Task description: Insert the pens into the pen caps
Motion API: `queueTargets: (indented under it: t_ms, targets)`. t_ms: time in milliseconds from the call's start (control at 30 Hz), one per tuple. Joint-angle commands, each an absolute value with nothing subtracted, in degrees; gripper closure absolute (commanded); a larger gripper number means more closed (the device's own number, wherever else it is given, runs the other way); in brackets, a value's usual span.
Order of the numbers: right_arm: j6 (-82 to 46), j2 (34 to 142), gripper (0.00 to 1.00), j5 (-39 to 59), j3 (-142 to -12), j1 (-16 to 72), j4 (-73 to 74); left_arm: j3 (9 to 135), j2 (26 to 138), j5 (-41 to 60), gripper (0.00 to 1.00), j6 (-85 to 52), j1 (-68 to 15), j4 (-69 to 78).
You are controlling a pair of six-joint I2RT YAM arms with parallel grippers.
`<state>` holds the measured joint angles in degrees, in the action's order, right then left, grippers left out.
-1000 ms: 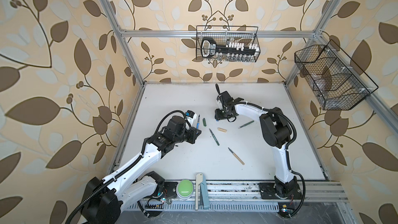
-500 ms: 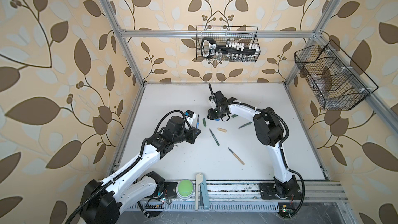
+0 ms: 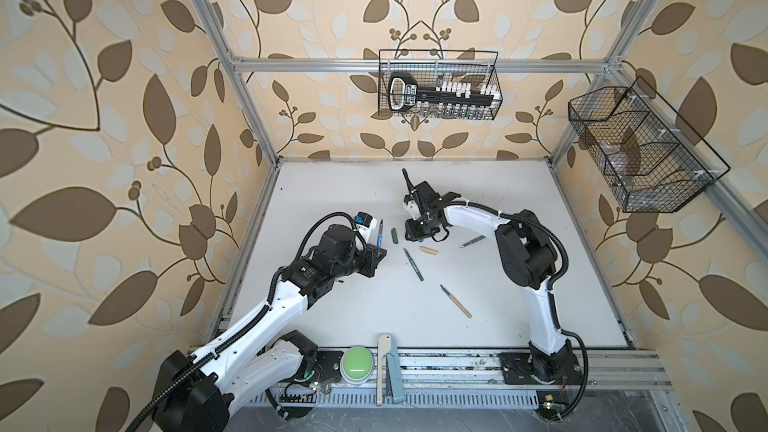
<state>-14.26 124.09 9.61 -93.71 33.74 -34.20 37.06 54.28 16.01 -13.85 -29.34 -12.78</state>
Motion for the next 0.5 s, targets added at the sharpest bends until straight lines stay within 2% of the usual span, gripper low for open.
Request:
queueTargets:
  t_ms: [0, 133, 267, 467]
  targets:
    - [-13.4, 119.1, 0.59, 7.8, -91.5, 33.8, -34.5, 36.6, 52.8, 15.5, 0.99, -12.6, -30.0, -12.2]
    - [-14.8, 117.6, 0.56, 5.3, -91.7, 33.7, -35.2, 36.6, 52.3, 15.2, 0.98, -12.6, -30.0, -12.5]
    - [-16.3, 119.3, 0.55, 1.1, -93.5, 32.6, -38.8, 36.5, 52.0, 15.3, 0.99, -12.7, -30.0, -12.7]
    - [-17.8, 122.8, 0.53, 0.1, -94.5, 32.6, -40.3, 35.9, 51.7, 15.5, 0.98, -12.4, -30.0, -11.8]
